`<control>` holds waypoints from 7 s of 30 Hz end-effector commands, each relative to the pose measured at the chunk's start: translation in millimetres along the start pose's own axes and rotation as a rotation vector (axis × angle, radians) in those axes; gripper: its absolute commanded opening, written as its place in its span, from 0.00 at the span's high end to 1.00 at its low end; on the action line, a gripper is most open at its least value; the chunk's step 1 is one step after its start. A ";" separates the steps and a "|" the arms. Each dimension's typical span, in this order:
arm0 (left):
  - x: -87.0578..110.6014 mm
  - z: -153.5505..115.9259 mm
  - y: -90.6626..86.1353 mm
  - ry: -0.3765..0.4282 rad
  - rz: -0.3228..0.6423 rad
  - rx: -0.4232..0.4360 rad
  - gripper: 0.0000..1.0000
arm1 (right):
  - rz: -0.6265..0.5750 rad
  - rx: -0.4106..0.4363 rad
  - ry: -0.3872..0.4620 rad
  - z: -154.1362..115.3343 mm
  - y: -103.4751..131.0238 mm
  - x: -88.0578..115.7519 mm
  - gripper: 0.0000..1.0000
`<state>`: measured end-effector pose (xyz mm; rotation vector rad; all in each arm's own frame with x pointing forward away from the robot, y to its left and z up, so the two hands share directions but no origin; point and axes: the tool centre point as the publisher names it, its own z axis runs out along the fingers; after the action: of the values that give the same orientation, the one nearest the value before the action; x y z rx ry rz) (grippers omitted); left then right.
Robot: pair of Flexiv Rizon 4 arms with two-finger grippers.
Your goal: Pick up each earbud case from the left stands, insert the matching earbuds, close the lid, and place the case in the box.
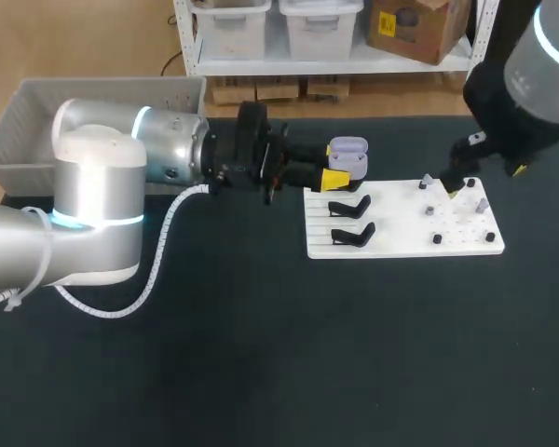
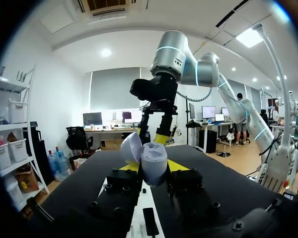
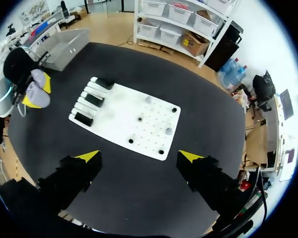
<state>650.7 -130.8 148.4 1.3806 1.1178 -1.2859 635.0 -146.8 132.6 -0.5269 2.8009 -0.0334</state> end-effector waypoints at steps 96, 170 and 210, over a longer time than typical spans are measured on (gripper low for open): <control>0.6 0.3 -0.9 -0.001 0.002 -0.004 1.00 | -0.101 0.251 0.148 136.4 -64.1 -5.4 0.64; 9.1 12.0 -4.8 -0.008 0.065 0.044 1.00 | 0.390 0.143 0.222 -31.0 39.3 -1.4 1.00; 23.3 23.9 -21.5 0.020 0.073 0.004 1.00 | 0.630 0.122 0.281 -55.8 85.2 -8.7 1.00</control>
<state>628.1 -149.9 123.7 1.4311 1.0683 -1.2304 598.6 -64.7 182.6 0.4306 3.0792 -0.1575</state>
